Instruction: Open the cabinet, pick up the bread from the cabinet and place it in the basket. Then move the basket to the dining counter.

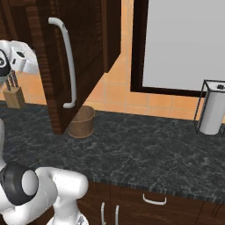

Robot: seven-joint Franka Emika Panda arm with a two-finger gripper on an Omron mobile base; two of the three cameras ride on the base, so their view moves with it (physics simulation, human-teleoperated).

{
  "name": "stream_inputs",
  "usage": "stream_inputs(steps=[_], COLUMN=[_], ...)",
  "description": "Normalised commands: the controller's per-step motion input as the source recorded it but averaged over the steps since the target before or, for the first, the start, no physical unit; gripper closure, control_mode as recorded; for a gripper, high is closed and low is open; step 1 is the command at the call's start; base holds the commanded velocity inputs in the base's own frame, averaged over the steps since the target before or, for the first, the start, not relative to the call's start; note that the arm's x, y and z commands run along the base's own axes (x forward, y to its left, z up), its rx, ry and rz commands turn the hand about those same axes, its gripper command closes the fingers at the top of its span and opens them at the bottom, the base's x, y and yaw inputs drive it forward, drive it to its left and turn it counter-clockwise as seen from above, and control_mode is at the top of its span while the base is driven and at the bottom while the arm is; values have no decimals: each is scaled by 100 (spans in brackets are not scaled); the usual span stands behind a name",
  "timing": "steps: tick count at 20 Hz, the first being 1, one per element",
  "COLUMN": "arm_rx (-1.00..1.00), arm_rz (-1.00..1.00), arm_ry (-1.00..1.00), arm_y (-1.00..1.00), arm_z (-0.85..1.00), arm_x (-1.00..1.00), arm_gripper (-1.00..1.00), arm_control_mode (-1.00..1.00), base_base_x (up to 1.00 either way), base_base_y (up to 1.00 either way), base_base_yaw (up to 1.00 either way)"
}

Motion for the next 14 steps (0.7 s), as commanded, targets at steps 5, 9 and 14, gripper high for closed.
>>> stream_inputs(steps=[5,9,14], arm_rx=[-4,0,0], arm_rz=[1,1,1], arm_ry=[5,12,26], arm_y=[31,9,-13], arm_z=[-77,-93,-100], arm_x=[-100,-71,45], arm_gripper=[100,100,100], arm_control_mode=[-100,-100,-100], base_base_x=[0,0,0], base_base_y=[0,0,0], base_base_yaw=[0,0,0])
